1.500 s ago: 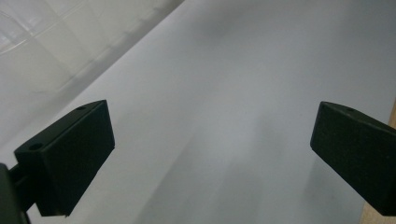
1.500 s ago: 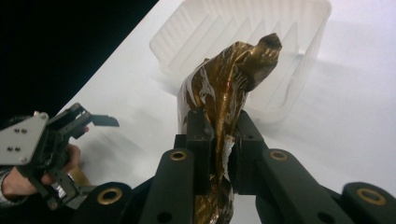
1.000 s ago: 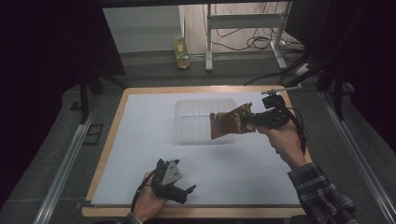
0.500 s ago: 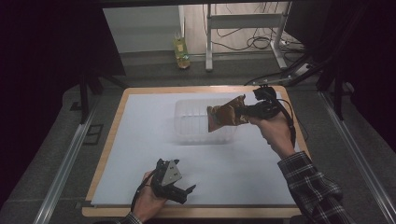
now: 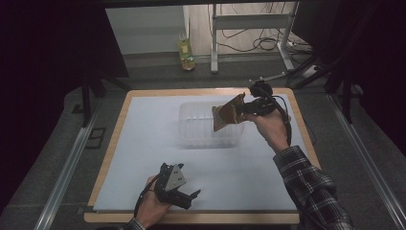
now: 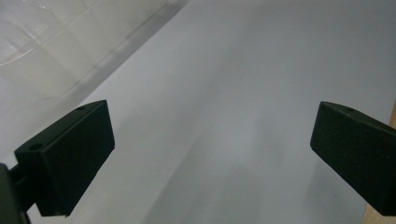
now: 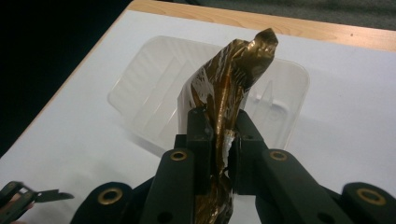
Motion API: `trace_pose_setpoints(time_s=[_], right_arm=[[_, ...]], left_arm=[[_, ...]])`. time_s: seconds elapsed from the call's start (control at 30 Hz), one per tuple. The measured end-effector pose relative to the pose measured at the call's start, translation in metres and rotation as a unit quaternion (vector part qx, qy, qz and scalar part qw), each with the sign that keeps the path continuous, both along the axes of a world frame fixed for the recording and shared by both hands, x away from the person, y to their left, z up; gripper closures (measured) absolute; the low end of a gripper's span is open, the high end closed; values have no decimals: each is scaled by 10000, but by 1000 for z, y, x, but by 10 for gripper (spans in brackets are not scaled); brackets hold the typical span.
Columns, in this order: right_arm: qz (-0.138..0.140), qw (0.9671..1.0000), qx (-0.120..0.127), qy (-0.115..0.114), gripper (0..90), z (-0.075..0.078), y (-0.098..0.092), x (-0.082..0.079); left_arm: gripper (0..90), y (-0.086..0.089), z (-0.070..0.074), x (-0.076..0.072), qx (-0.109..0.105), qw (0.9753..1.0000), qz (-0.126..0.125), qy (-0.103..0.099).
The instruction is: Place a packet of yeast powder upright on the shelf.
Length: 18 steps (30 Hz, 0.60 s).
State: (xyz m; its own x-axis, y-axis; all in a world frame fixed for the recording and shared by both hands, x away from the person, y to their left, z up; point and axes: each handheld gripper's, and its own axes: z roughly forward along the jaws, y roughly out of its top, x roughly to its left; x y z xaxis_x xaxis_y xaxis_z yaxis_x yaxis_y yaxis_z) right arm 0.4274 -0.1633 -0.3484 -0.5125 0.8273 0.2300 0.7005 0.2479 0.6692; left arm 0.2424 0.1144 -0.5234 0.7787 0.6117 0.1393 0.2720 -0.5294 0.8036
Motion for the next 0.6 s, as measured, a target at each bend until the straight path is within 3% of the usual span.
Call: trace_pose_setpoints(time_s=[0.6], right_arm=[[-106,9989,-426,140,806,-13,31,15]], left_arm=[[0,1,0,0,-20,10000,-31,17]])
